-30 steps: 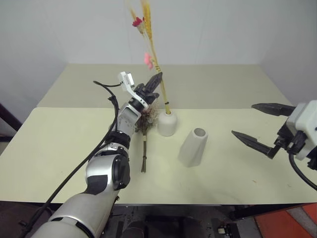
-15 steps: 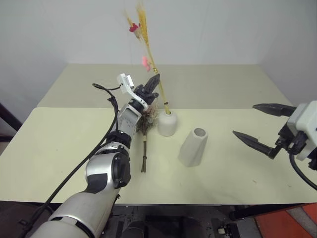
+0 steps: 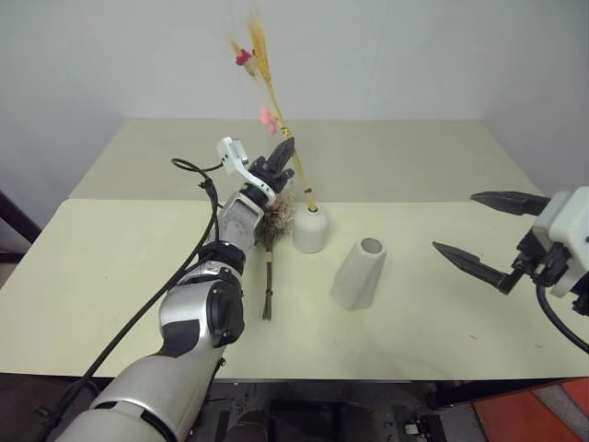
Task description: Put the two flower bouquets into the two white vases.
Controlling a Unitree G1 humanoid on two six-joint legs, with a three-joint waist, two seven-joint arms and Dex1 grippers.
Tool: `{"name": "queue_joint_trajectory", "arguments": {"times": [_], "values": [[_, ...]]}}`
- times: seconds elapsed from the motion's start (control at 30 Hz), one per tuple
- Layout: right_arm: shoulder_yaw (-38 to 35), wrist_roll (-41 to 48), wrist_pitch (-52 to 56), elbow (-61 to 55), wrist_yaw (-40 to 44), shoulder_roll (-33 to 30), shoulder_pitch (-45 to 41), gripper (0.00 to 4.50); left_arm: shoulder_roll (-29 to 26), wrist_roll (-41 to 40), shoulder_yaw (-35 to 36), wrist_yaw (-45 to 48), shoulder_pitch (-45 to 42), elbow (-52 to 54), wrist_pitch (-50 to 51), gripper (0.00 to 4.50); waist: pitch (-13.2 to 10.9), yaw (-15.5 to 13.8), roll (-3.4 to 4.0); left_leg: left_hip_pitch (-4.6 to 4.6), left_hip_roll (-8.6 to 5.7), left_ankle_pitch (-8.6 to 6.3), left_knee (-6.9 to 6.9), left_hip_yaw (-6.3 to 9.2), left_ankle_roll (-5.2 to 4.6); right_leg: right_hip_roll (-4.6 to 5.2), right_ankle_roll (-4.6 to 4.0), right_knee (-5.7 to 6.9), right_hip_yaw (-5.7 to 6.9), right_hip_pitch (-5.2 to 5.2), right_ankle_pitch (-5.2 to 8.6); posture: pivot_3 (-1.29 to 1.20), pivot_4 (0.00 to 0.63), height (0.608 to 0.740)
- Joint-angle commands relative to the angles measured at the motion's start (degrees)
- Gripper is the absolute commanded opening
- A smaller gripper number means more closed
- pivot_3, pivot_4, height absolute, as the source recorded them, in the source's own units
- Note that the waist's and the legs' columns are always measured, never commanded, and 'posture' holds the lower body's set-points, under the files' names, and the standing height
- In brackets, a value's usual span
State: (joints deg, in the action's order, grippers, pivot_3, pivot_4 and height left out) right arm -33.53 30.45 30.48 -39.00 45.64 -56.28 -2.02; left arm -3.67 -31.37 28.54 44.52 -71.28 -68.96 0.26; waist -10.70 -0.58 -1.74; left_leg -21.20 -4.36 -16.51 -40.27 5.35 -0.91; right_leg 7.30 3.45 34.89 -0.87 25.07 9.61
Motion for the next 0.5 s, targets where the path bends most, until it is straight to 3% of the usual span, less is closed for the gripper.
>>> {"name": "queue_joint_trajectory", "arguments": {"times": [0.03, 0.5], "values": [[-1.7, 0.0, -0.6, -1.5, -0.7, -0.1, -0.5, 4.50, 0.7, 1.1, -1.8, 3.0, -1.4, 2.2, -0.9, 0.01, 0.0, 0.0, 0.00, 0.00, 0.00, 0.00, 0.00, 0.00, 0.00, 0.00, 0.00, 0.00, 0.00, 0.00, 0.00, 0.00, 0.150, 0.740], [-0.7, 0.0, -0.9, -1.2, -1.1, 0.3, -1.0, 4.50, 0.5, 6.2, -7.7, 8.4, 0.4, 5.5, -5.9, 0.01, 0.0, 0.0, 0.00, 0.00, 0.00, -0.01, 0.00, 0.00, -0.01, 0.00, 0.00, 0.00, 0.00, 0.00, 0.00, 0.00, 0.150, 0.740]]}}
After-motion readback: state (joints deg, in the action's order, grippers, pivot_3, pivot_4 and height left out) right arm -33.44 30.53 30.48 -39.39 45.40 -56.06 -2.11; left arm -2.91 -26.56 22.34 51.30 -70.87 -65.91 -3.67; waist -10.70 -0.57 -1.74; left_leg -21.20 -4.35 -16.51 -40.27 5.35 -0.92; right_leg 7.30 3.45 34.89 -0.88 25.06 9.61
